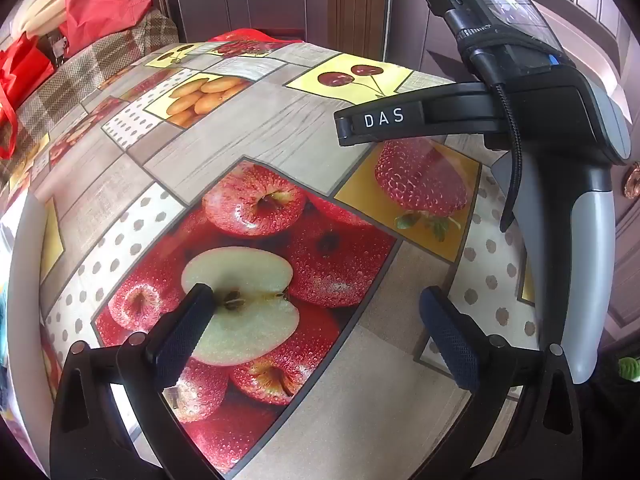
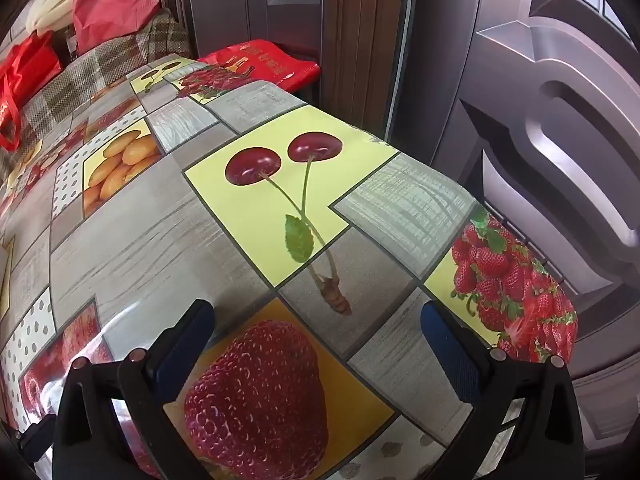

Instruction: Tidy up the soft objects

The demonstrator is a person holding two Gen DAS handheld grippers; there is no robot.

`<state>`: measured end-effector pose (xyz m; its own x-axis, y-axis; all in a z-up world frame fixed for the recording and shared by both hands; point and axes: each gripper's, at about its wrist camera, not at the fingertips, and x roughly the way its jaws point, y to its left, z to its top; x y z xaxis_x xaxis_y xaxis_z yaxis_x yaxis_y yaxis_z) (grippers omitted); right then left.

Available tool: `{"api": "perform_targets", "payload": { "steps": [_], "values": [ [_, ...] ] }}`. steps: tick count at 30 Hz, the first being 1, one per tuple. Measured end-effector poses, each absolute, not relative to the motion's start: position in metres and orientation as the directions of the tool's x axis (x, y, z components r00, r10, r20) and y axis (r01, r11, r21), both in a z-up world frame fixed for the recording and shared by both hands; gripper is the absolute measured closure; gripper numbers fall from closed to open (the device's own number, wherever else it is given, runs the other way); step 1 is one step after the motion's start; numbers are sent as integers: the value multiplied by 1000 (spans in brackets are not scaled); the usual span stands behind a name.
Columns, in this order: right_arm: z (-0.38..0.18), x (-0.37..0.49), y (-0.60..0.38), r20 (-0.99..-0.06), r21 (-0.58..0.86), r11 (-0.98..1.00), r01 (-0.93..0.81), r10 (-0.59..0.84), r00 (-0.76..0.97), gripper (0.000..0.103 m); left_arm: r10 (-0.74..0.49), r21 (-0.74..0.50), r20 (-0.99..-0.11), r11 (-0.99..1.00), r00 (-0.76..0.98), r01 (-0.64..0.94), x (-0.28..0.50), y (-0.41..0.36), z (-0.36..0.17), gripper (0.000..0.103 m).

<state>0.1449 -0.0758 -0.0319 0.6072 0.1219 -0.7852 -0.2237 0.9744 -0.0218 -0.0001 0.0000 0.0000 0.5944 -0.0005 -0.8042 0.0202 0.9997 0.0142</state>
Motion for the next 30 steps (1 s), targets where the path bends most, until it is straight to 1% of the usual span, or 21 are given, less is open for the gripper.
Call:
{"api": "perform_targets", "payload": {
  "steps": [2, 22, 26, 30],
  "values": [
    [-32, 145, -76, -786, -3, 974, -225, 136, 602, 0, -1, 14, -804, 1000, 595, 20, 0, 0, 0, 1],
    [-32, 145, -76, -787, -2, 974, -225, 137, 602, 0, -12, 13, -806, 999, 591, 38, 1, 0, -1, 1],
    [-32, 145, -76, -787, -3, 974, -225, 137, 602, 0, -18, 6, -807, 999, 590, 39, 3, 12, -4, 1],
    [-32, 145, -76, -787, -3, 974, -225, 136, 602, 0, -14, 12, -807, 999, 590, 39, 6, 4, -5, 1]
  ]
}}
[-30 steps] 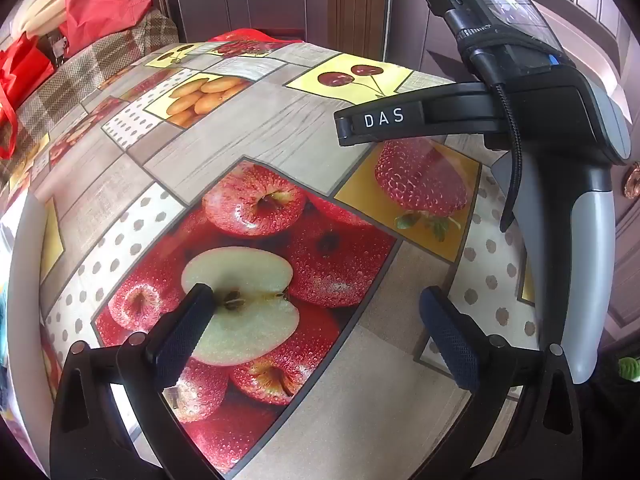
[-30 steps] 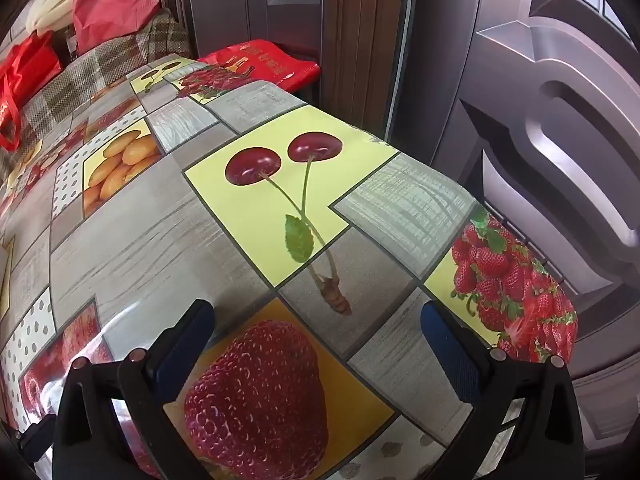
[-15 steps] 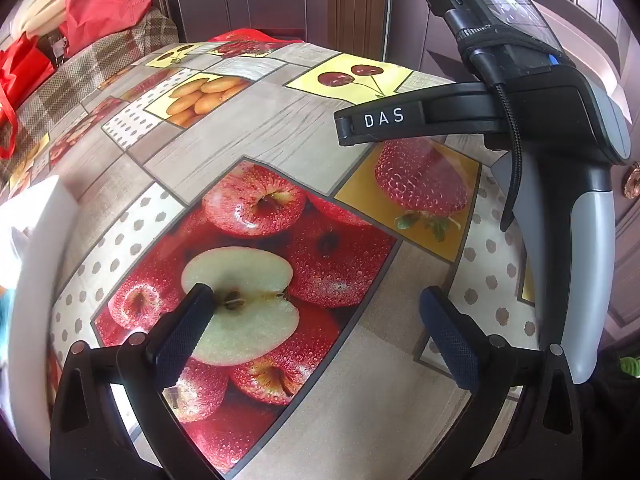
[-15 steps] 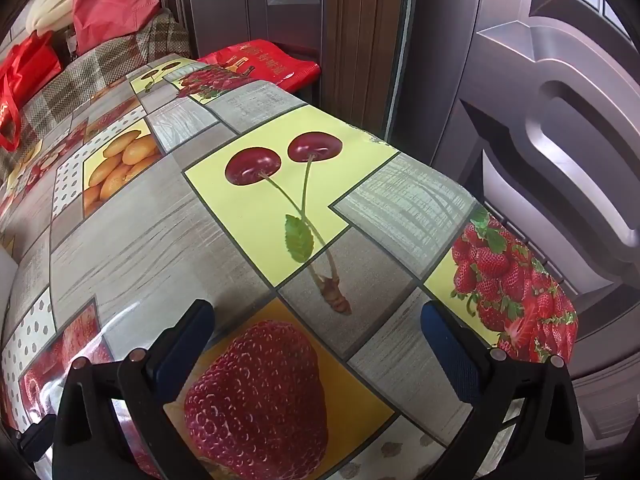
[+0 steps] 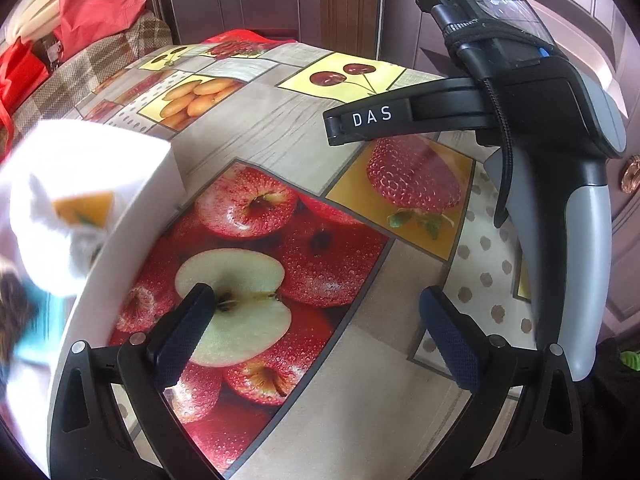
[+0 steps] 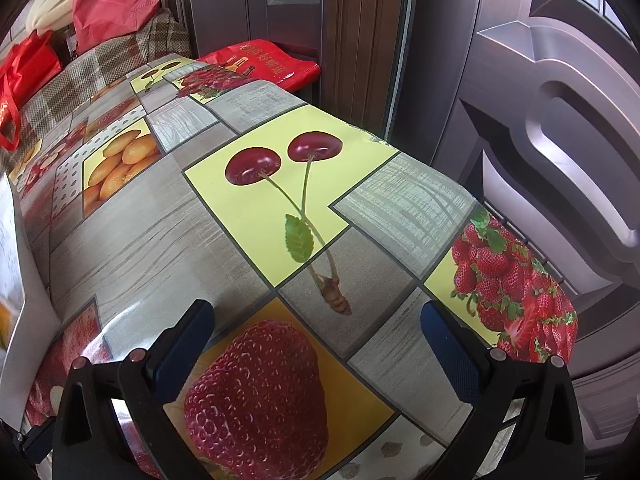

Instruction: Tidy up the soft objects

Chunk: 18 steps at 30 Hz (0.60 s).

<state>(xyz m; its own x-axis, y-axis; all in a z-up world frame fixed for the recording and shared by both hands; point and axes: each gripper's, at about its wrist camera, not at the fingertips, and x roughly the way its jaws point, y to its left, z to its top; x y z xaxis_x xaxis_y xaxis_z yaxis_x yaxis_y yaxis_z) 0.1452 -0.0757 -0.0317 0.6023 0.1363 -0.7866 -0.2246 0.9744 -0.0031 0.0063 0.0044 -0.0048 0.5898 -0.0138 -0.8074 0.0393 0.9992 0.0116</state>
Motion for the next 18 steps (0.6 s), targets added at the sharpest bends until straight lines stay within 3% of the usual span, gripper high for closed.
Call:
{"api": "perform_targets", "payload": {
  "steps": [18],
  "values": [
    [-32, 145, -76, -787, -3, 974, -225, 136, 602, 0, -13, 13, -806, 999, 591, 39, 7, 6, -5, 1]
  ]
}}
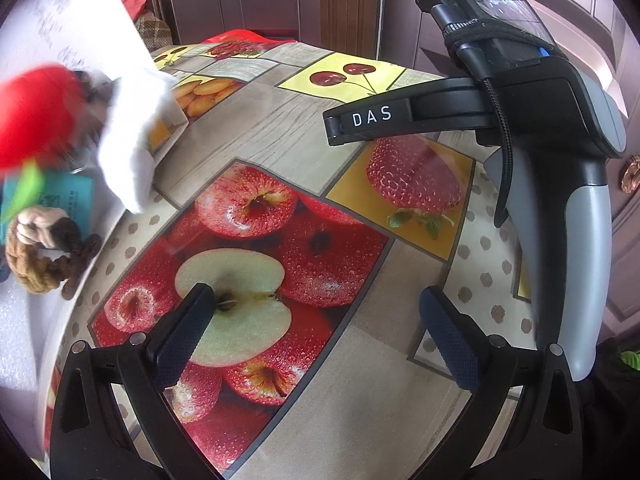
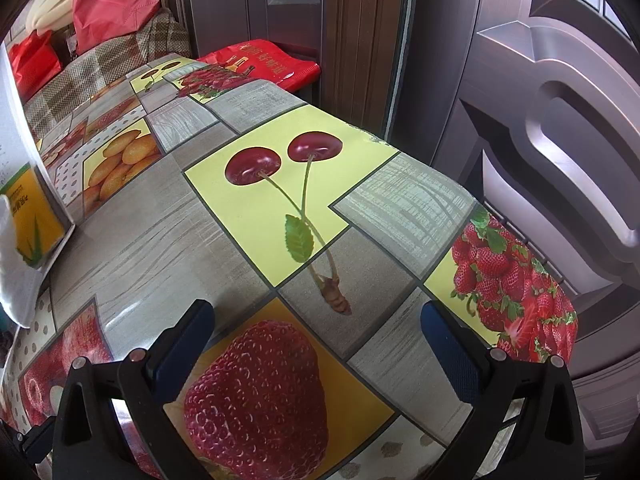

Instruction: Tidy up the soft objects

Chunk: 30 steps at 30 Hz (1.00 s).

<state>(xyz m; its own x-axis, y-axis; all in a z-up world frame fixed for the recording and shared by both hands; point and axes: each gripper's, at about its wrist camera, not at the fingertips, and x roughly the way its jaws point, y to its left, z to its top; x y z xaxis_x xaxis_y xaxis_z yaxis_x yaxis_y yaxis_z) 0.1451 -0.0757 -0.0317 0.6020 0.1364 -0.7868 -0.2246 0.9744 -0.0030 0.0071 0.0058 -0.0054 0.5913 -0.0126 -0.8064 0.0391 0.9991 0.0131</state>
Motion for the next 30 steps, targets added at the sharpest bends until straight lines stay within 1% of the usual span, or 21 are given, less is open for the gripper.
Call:
{"api": "perform_targets", "payload": {
  "steps": [30],
  "values": [
    [-32, 145, -76, -787, -3, 974, -225, 136, 602, 0, -11, 15, -805, 999, 594, 40, -1, -3, -1, 1]
  ]
}}
